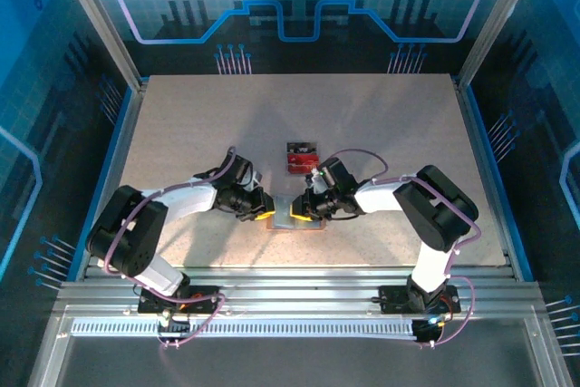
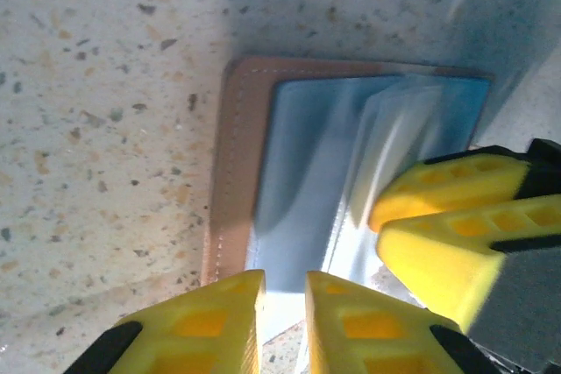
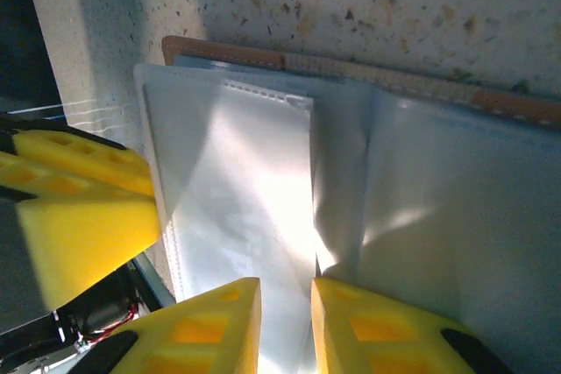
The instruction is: Take the credit cards out of the card holder
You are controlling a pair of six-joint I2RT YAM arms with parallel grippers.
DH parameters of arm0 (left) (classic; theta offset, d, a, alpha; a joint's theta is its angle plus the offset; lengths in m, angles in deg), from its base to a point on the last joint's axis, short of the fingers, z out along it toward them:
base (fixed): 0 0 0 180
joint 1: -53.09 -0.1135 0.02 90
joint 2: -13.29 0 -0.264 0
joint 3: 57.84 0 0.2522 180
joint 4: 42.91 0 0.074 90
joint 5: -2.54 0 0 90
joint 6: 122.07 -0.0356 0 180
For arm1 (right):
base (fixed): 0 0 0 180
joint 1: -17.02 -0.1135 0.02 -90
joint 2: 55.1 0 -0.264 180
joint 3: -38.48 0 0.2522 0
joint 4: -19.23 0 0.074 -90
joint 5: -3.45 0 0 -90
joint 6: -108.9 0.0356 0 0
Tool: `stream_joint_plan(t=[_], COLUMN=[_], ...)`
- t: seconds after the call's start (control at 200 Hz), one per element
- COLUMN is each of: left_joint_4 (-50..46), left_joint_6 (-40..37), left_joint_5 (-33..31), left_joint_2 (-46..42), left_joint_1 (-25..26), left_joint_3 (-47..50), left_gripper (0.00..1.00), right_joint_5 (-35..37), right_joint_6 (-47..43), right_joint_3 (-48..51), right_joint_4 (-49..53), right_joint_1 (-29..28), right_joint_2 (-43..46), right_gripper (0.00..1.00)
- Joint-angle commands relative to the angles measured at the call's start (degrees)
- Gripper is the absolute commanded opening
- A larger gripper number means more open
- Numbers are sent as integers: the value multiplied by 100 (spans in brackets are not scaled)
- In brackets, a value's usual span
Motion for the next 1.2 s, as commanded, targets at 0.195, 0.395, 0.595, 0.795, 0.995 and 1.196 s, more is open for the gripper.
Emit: stream_joint_plan(t=[0.195, 0.395, 0.595, 0.795, 0.995, 1.196], left_joint_4=[118, 641, 753, 511, 507, 469], left_joint_6=[371, 579, 625, 489, 490, 519], left_joint_5=[214, 523, 545, 338, 326, 183], left_joint_2=[-118, 54, 235, 225, 280, 211], left_joint_1=[24, 19, 24, 20, 26, 31], left_joint_3=[-119, -52, -83, -71, -60, -22], left_gripper=[30, 33, 32, 33, 36, 40], right_joint_5=[-90, -107, -118, -139, -139, -134], right_joint_6=[139, 125, 97, 93, 96, 82], right_joint_3=[244, 244, 231, 196, 196, 200], right_joint_4=[-337, -318, -240, -206, -192, -168], right_joint_1=[105, 131, 157, 174, 176, 180], right_joint_2=[-135, -88, -55, -58, -67, -47], right_gripper=[22, 22, 22, 22, 22, 22])
